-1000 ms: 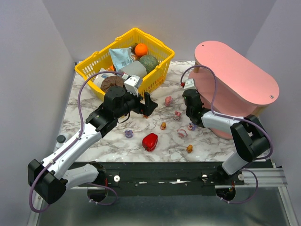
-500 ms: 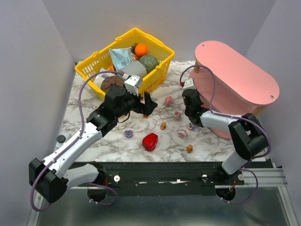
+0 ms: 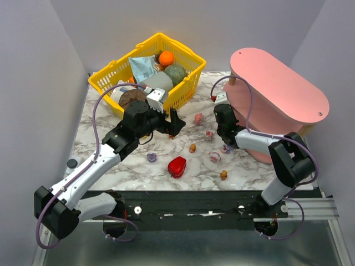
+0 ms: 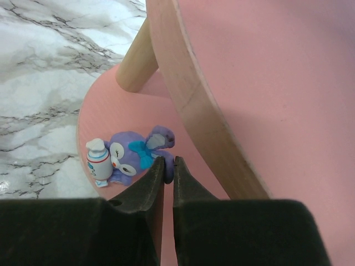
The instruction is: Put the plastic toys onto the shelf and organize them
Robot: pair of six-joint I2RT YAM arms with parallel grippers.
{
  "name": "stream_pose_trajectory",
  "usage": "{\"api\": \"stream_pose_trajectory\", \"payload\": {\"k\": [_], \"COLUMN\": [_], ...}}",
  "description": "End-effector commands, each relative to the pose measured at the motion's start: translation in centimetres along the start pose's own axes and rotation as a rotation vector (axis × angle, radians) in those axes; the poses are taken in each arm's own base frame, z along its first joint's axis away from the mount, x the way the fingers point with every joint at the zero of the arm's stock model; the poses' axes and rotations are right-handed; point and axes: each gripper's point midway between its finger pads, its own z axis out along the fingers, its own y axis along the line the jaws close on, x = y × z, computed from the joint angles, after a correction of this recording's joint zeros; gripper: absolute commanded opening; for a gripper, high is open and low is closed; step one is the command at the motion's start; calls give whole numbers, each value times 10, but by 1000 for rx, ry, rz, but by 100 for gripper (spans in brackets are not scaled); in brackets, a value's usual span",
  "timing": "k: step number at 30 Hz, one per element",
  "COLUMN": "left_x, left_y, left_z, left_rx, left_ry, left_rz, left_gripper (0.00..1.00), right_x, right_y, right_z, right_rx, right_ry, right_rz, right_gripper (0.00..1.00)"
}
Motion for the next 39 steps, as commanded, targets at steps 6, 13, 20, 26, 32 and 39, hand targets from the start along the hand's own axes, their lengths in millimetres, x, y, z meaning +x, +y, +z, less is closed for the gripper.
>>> {"api": "stream_pose_trajectory", "payload": {"k": [6,13,20,26,32,39], "left_x": [3,4,5,7,7,7], "left_y": [2,2,3,3,2,3], "left_z": [0,0,1,1,1,0], "left_rx": [7,6,6,9,11,9], "left_ry": [7,9,10,12,10,11], "left_rz": [5,2,-1,-2,-3,-4], "left_gripper": [99,99,99,99,99,99], "right_x": [-12,-15,-13,-10,-3,18], "right_y": [-19,-15,-12,-13,-4,10], "right_z": [4,2,-2,-7,-15,-43], "right_rx": [64,31,3,0,-62,-199], "right_ry": [18,28,44,68,110,214], "right_rz": [80,106,125,157,203,217], "right_gripper": [34,43,45,48,48,47]}}
